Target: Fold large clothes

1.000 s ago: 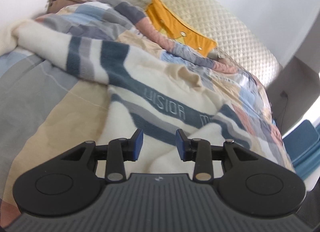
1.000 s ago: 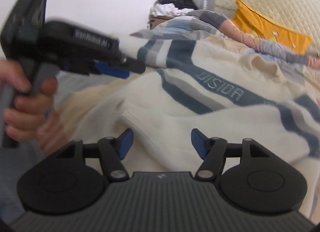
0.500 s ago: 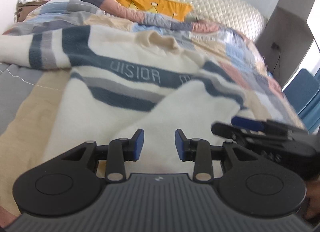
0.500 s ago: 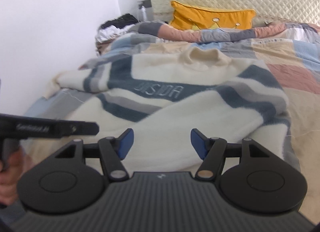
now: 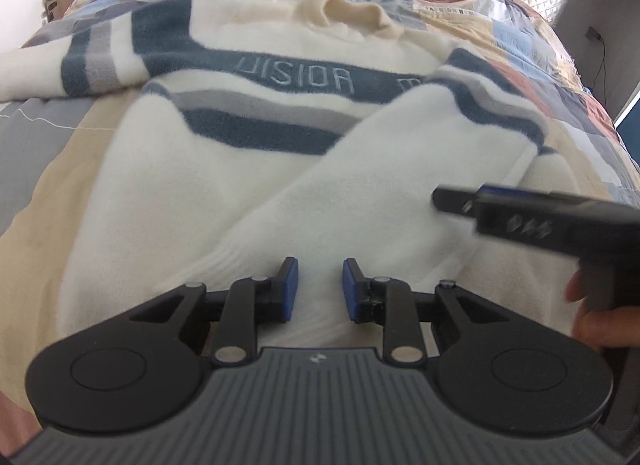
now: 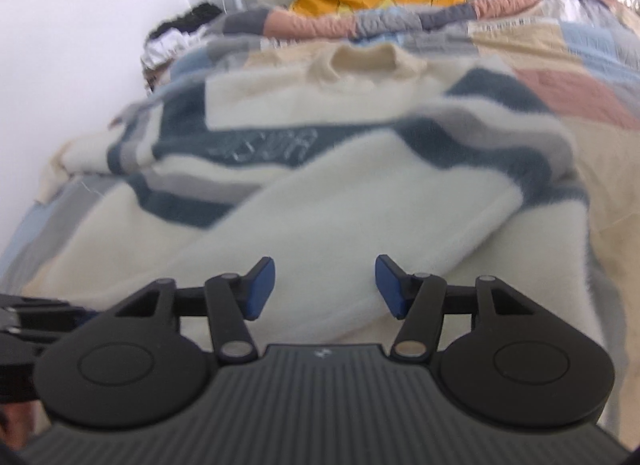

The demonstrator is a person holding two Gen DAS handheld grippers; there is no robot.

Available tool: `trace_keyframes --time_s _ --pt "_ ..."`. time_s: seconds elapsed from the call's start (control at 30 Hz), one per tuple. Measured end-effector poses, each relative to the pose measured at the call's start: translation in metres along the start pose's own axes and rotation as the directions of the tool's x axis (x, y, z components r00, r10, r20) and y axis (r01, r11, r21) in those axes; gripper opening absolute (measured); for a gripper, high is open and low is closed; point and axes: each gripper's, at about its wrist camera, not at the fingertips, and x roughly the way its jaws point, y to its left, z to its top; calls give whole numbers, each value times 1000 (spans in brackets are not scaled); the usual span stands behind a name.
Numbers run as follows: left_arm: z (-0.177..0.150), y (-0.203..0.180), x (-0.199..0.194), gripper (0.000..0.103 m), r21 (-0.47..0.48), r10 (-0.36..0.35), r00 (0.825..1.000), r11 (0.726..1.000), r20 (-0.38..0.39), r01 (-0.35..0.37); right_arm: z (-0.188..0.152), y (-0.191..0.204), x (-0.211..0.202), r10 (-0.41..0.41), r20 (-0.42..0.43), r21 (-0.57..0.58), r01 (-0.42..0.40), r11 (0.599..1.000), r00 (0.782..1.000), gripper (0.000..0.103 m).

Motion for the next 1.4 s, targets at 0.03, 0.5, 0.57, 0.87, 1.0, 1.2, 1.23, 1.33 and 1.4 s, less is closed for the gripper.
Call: trace_keyframes --time_s 0.03,0.5,0.57,0.87,1.0,1.2,1.23,1.33,1.4 --pt "0 0 -1 30 0 -2 1000 1000 5 2 -2 2 4 -9 -13 -14 8 1000 1000 58" --pt "71 73 -48 38 -255 -16 995 966 103 42 -4 -18 -13 56 -7 124 -54 991 998 58" --pt "90 100 -56 45 -318 35 992 948 118 5 -4 -23 -16 66 -7 158 -64 985 998 58" --pt "108 266 -67 52 -700 174 970 714 171 -5 4 -18 -13 99 25 152 -101 983 995 60" --pt "89 329 -57 52 -809 235 951 587 198 24 7 -17 -8 85 21 128 -87 988 996 60" --pt "84 390 -17 52 -835 191 947 538 257 118 11 -17 3 64 6 130 -64 989 998 60" --pt "86 392 -12 52 -826 195 944 551 266 119 11 -16 5 58 3 120 -58 991 998 60" --pt "89 409 5 56 -825 192 923 534 332 186 12 -15 9 55 -2 120 -54 991 998 60" --pt "94 421 14 56 -838 220 909 506 355 205 14 -19 11 60 -2 146 -59 988 998 60"
